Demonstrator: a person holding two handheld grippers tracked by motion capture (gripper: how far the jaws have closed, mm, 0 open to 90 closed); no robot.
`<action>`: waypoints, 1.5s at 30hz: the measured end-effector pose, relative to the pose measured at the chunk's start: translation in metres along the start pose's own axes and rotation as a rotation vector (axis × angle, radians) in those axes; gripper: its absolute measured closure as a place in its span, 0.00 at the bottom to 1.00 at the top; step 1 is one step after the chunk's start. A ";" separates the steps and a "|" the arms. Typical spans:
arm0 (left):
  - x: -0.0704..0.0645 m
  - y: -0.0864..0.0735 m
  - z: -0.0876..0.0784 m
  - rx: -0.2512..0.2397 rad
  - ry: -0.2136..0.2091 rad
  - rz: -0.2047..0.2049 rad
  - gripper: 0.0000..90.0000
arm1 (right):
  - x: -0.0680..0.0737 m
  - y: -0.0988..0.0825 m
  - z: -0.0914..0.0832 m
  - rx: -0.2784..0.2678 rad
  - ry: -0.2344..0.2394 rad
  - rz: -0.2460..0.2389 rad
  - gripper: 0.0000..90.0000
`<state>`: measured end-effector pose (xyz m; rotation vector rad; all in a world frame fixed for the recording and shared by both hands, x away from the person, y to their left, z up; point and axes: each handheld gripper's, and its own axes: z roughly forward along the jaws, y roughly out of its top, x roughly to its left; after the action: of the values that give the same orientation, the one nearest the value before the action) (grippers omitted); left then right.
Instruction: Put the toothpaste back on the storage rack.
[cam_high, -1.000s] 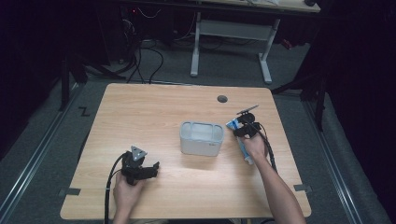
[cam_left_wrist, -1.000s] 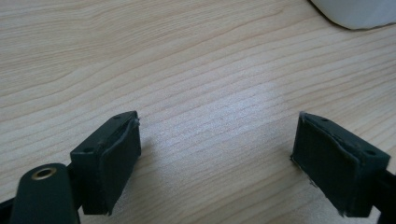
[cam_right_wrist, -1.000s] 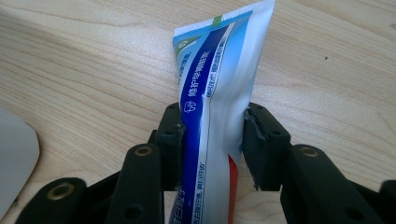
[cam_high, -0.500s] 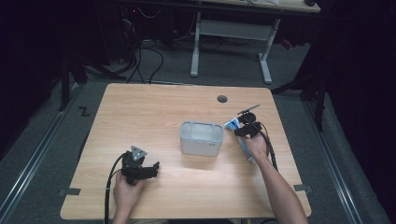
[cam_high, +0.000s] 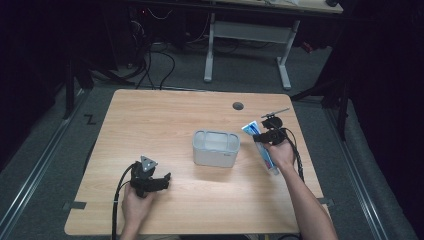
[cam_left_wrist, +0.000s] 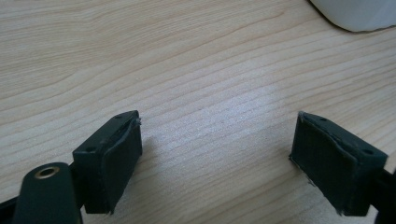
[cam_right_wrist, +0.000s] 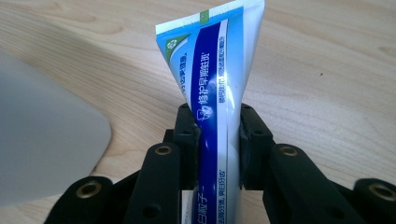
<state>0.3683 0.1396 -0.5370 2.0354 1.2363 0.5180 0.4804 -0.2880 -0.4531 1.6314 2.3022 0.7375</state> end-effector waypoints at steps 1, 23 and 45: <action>0.000 0.000 0.000 0.000 0.001 0.000 0.19 | -0.001 0.000 -0.005 -0.009 0.012 -0.001 0.81; 0.000 0.000 -0.001 -0.003 0.004 -0.003 0.20 | 0.008 0.002 -0.026 -0.073 0.051 -0.046 0.81; 0.000 0.000 -0.001 -0.003 0.004 -0.004 0.20 | 0.015 0.001 -0.046 -0.142 0.119 -0.057 0.81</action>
<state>0.3677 0.1402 -0.5369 2.0299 1.2402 0.5221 0.4554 -0.2859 -0.4122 1.4920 2.3061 0.9847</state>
